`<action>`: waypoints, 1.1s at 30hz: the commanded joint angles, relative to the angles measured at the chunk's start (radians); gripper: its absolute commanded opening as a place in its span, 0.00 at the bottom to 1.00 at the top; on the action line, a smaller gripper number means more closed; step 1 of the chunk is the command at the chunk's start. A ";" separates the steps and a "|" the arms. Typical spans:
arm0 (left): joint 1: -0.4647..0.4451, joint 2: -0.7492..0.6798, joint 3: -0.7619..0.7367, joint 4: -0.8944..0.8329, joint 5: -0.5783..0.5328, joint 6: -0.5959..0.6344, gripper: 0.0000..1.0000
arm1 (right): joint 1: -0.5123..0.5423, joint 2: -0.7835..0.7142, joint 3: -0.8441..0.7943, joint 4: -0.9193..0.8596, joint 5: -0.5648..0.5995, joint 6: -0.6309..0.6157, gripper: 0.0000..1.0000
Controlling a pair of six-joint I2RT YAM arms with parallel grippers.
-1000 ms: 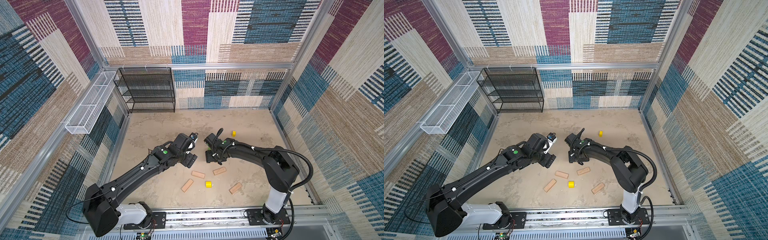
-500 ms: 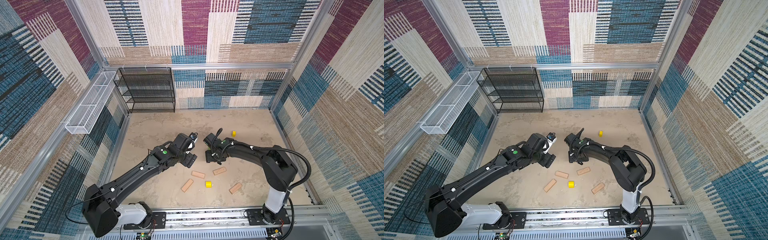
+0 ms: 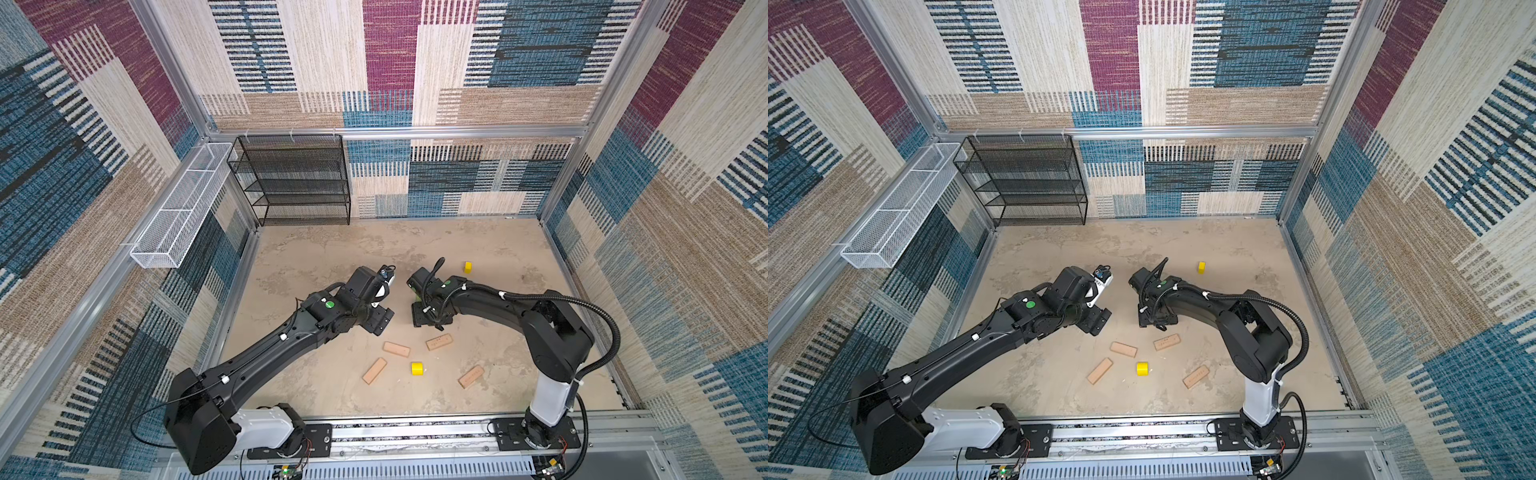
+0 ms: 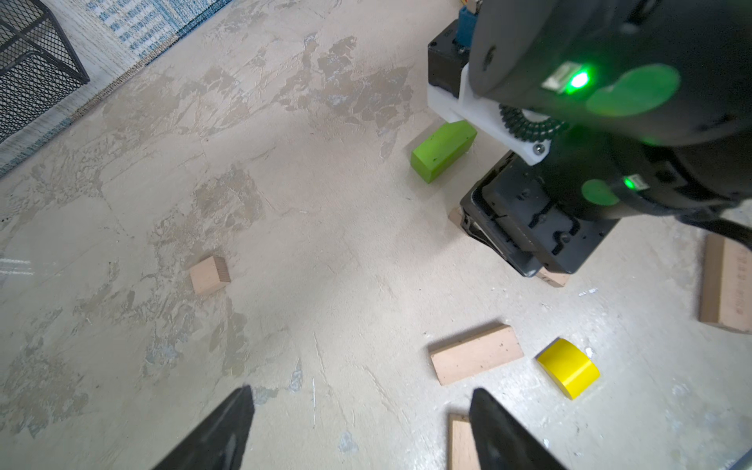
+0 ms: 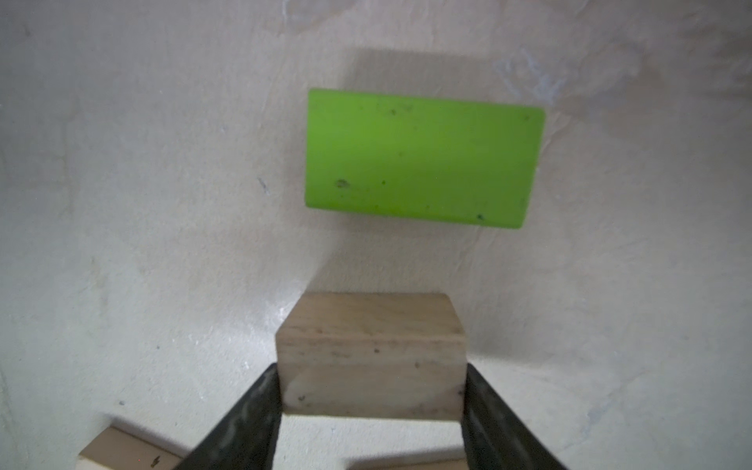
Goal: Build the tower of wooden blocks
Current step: 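Close the right gripper on the wooden block and push it against the lime-green block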
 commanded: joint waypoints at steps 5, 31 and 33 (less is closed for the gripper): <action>0.002 -0.007 0.001 -0.006 -0.024 0.009 0.88 | -0.001 -0.001 0.008 0.018 0.005 0.009 0.64; 0.002 -0.017 -0.006 -0.007 -0.045 0.012 0.88 | -0.049 0.041 0.051 0.050 0.005 0.005 0.63; 0.002 -0.018 -0.006 -0.007 -0.047 0.012 0.88 | -0.050 0.041 0.051 0.049 0.010 0.005 0.63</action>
